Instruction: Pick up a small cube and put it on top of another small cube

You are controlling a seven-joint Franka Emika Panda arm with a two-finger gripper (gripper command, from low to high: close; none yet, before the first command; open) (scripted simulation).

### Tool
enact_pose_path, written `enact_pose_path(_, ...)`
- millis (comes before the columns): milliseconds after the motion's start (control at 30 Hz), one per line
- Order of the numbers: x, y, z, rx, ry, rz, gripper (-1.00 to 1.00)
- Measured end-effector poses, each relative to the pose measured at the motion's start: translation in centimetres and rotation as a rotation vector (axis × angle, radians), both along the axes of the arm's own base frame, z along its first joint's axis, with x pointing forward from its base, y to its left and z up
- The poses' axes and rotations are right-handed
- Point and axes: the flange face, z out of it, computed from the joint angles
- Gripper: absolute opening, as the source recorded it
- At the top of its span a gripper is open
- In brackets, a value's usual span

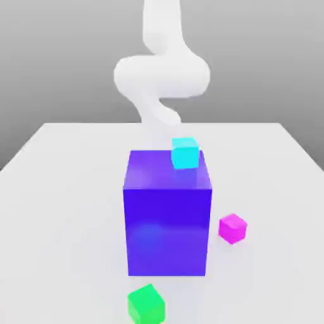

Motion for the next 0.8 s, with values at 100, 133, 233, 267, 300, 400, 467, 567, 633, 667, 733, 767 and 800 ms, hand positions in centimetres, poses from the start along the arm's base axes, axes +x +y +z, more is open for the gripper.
enact_pose_path(100, 2.1, 2.1, -5.0, -0.092, 0.065, 0.161, 0.0)
enact_pose_path(133, 2.6, 2.8, -6.7, -0.122, 0.085, 0.214, 0.0)
enact_pose_path(233, 3.7, 5.1, -11.7, -0.206, 0.141, 0.376, 0.0)
enact_pose_path(267, 3.9, 5.8, -13.3, -0.234, 0.158, 0.431, 0.0)
enact_pose_path(300, 4.0, 6.6, -15.0, -0.261, 0.175, 0.486, 0.0)
enact_pose_path(400, 3.8, 8.8, -19.9, -0.34, 0.223, 0.655, 0.0)
enact_pose_path(467, 3.3, 10.2, -23.2, -0.392, 0.253, 0.771, 0.0)
enact_pose_path(567, 2.1, 12.1, -28.0, -0.465, 0.293, 0.948, 0.0)
enact_pose_path(633, 0.9, 13.2, -31.0, -0.512, 0.318, 1.069, 0.0)
enact_pose_path(667, 0.2, 13.8, -32.5, -0.534, 0.329, 1.129, 0.0)
enact_pose_path(733, -1.3, 14.6, -35.4, -0.578, 0.351, 1.252, 0.0)
enact_pose_path(767, -2.2, 15.0, -36.8, -0.599, 0.361, 1.314, 0.0)
enact_pose_path(800, -3.1, 15.3, -38.2, -0.62, 0.371, 1.375, 0.0)
